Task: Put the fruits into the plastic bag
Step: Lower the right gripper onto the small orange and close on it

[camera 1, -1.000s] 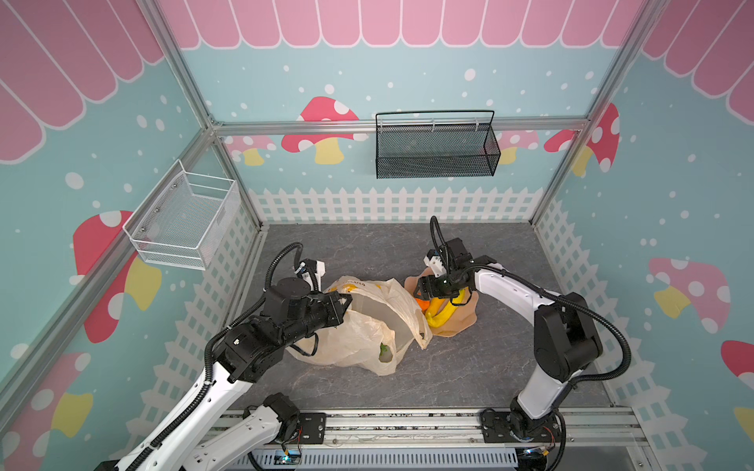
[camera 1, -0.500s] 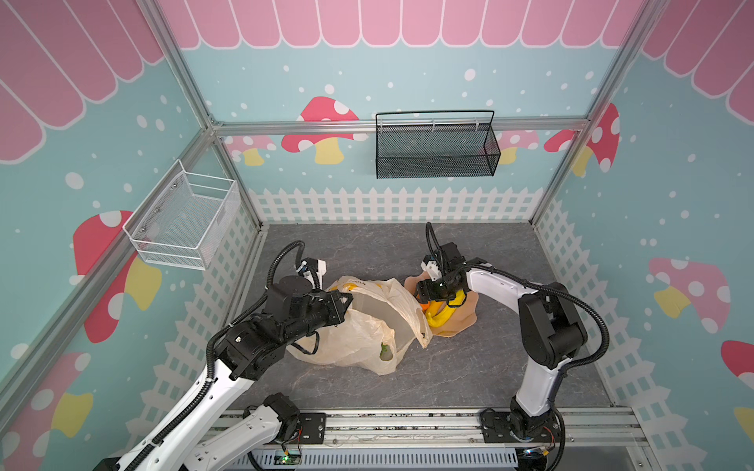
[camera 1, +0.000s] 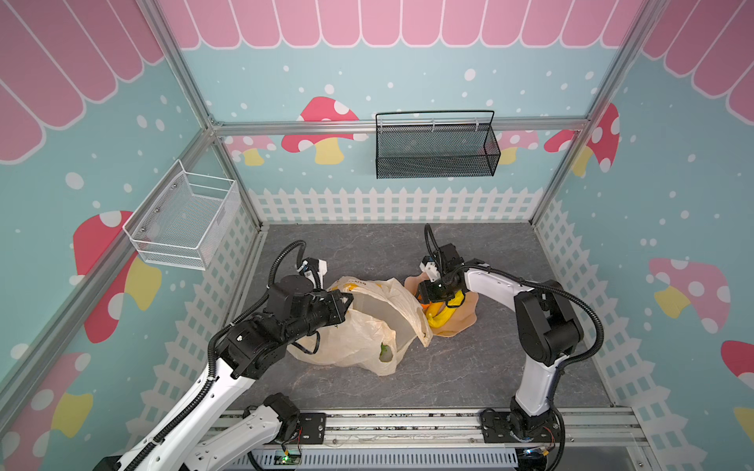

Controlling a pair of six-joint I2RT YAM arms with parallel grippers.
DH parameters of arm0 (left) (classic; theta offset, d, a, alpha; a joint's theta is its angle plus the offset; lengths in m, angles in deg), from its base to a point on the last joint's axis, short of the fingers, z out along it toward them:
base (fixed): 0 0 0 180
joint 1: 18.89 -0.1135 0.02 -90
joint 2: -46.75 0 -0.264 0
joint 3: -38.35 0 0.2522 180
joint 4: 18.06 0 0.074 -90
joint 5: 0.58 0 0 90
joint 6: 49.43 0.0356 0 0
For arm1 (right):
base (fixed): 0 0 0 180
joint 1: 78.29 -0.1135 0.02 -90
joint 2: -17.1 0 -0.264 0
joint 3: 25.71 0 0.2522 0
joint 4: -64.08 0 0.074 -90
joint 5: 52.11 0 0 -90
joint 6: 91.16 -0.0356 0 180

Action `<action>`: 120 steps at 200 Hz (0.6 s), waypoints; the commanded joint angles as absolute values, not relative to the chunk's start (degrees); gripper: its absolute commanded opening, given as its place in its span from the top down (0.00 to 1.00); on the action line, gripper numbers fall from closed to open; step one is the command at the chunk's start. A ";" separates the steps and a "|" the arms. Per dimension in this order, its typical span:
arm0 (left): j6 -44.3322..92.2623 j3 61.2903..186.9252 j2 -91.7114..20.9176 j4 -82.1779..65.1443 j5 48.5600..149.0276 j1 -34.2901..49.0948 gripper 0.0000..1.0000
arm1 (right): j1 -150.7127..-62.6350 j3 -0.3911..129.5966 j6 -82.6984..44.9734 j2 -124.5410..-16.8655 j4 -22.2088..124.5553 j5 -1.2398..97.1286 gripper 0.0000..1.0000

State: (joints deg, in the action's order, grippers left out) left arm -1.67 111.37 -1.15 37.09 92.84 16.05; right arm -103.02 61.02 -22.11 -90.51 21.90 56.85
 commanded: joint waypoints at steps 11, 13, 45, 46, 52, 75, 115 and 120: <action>-1.89 112.74 -0.89 38.00 92.30 15.85 1.00 | -102.88 61.15 -22.23 -90.13 21.59 56.05 0.56; -1.93 112.73 -0.89 38.05 92.27 15.90 0.99 | -102.89 61.23 -22.25 -89.95 21.59 55.94 0.57; -1.94 112.62 -0.80 38.05 92.34 15.91 0.99 | -102.90 62.72 -23.04 -86.57 21.16 54.77 0.61; -1.95 112.64 -0.80 38.06 92.37 15.91 0.99 | -102.86 62.83 -23.04 -86.46 21.20 54.77 0.61; -1.96 112.58 -0.72 38.01 92.33 15.87 0.99 | -102.81 63.13 -23.21 -85.75 21.02 54.51 0.62; -2.01 112.49 -0.63 38.02 92.49 15.87 0.99 | -102.81 64.74 -23.27 -82.78 20.99 53.76 0.63; -1.80 112.53 -0.80 37.90 92.67 15.91 1.00 | -102.81 68.17 -23.18 -76.17 21.59 49.86 0.65; -1.86 112.57 -0.89 37.83 92.75 15.92 1.00 | -102.81 68.56 -23.06 -75.27 21.89 49.40 0.65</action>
